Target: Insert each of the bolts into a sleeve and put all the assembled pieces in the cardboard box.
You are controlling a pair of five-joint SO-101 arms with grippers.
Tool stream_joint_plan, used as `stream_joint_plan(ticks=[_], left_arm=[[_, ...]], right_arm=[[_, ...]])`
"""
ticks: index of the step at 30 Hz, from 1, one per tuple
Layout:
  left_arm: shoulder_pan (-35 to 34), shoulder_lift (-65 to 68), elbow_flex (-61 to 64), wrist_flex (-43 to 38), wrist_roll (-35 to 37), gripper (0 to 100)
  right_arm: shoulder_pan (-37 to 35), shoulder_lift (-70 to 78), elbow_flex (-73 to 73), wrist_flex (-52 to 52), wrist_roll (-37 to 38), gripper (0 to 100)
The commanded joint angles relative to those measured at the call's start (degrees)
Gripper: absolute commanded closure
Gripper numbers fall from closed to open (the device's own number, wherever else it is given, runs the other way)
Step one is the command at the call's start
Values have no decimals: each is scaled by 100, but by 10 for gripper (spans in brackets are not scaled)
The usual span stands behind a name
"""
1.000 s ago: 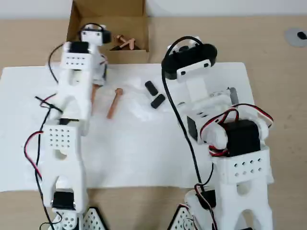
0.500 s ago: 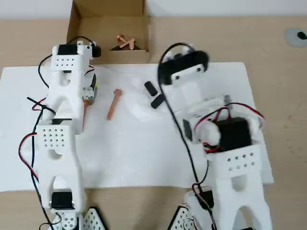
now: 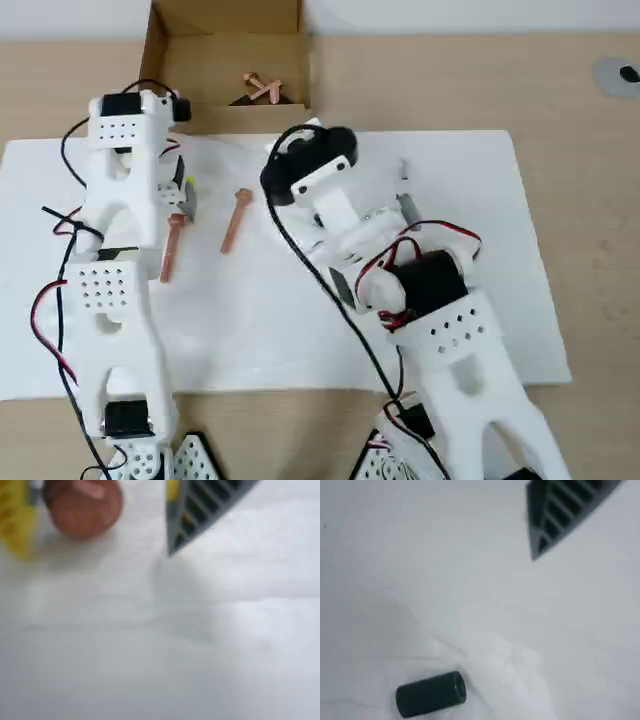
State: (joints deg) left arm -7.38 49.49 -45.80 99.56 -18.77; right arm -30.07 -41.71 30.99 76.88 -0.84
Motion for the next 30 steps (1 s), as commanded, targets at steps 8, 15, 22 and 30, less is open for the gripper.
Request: stream_joint_plan(ticks=[8,15,22,30], left_arm=[[-35,-1446,1029,26,-44,768],[-53,-1974,2286,-457,-26,768],[-44,-3055,4352,-1811,-18,769],[-44,-4892,6611,-3499,-44,769]], right_arm=[[-75,541,-136,-264,-35,544],[-75,1525,-919,-387,-448,544],[-84,2826,-1956,-730,-1037,544],[-48,4620,-3398,-703,-949,544]])
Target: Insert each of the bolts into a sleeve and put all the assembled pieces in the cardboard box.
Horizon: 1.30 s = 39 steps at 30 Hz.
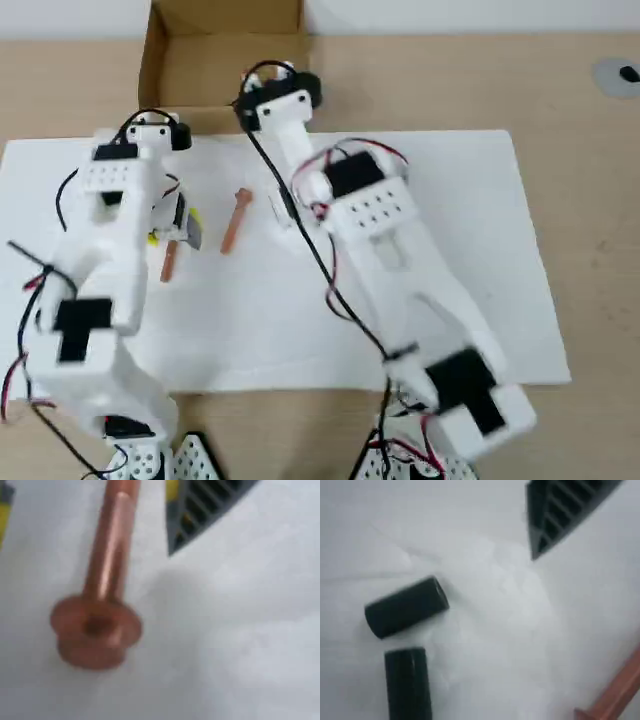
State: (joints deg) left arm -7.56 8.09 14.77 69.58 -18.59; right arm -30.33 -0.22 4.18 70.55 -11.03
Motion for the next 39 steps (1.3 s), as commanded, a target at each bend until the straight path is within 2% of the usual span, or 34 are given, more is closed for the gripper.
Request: stream_joint_plan(ticks=[1,5,11,24,31,39], left_arm=[[-26,-884,721,-677,-62,769],[-26,-1156,1125,-1143,-62,768],[-26,-1147,1169,-1363,-62,768],[-26,-1147,1169,-1371,-62,768],[-35,-1147,1169,-1371,-62,768],[-35,-1147,1178,-1363,-53,768]], right_arm=[[57,734,-901,-70,97,544],[453,1789,-1833,79,97,544],[778,3257,-3530,949,97,544],[637,5578,-7081,2549,105,544],[664,6466,-7916,2778,105,544],[655,6897,-8136,2778,105,545]])
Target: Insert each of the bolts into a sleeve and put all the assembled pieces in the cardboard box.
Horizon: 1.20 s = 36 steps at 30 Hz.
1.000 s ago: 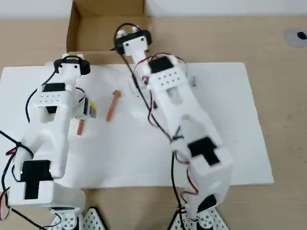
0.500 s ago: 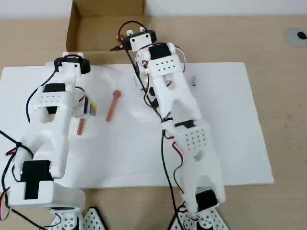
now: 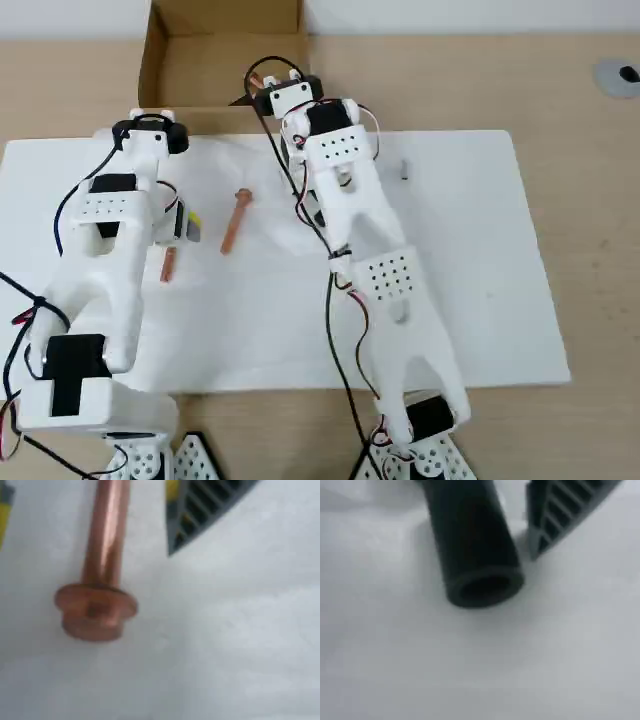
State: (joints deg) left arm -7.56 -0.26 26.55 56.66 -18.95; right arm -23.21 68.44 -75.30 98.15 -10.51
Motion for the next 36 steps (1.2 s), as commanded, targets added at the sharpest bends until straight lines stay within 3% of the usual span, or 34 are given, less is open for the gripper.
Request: stream_joint_plan(ticks=[1,5,11,13,36], left_arm=[[-35,-312,0,-70,-18,768],[-35,-312,0,-70,-18,768],[-35,-312,0,-70,-18,768],[-35,-312,0,-70,-18,768],[-35,-338,0,-35,-26,768]], right_arm=[[-57,57,-180,26,53,546],[-57,101,-171,26,53,617],[-40,101,-207,26,53,884],[-40,84,-207,18,53,930],[66,-514,-224,422,44,989]])
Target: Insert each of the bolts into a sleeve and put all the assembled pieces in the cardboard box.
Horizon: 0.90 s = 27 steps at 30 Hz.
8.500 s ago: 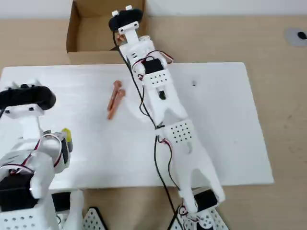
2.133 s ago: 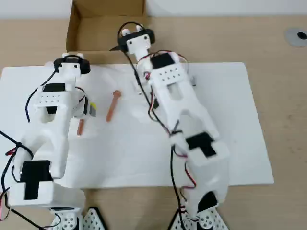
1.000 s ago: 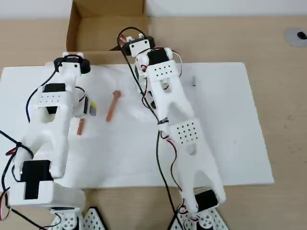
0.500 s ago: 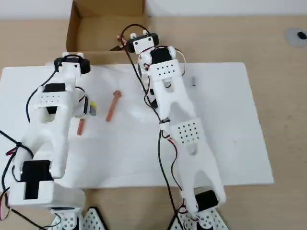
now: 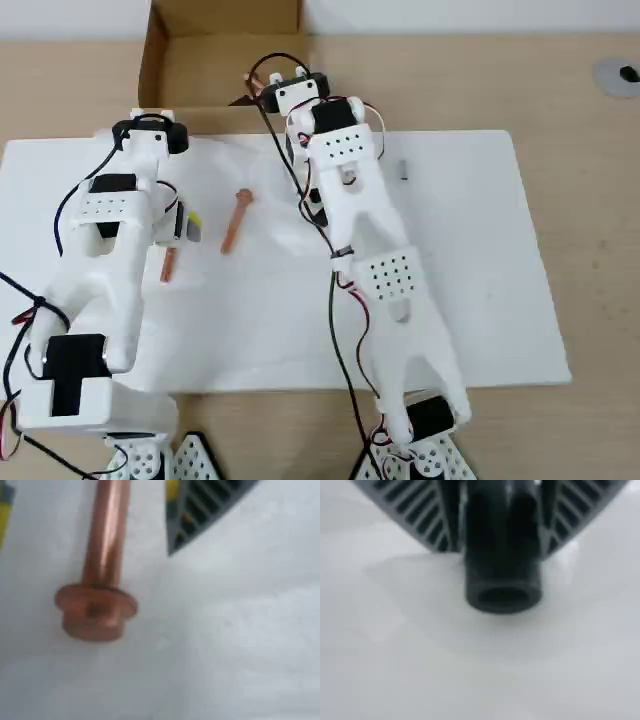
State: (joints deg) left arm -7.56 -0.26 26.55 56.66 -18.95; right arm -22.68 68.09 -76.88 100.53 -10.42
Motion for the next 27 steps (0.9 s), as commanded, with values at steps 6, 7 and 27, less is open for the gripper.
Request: stream_joint_plan(ticks=[6,7,27], left_arm=[[-26,-347,0,-26,-26,768],[-26,-347,0,-18,-26,768],[-18,-356,0,545,-18,768]], right_arm=[[48,-1604,84,193,35,989],[40,-1771,127,193,35,989],[110,-6132,4092,185,44,989]])
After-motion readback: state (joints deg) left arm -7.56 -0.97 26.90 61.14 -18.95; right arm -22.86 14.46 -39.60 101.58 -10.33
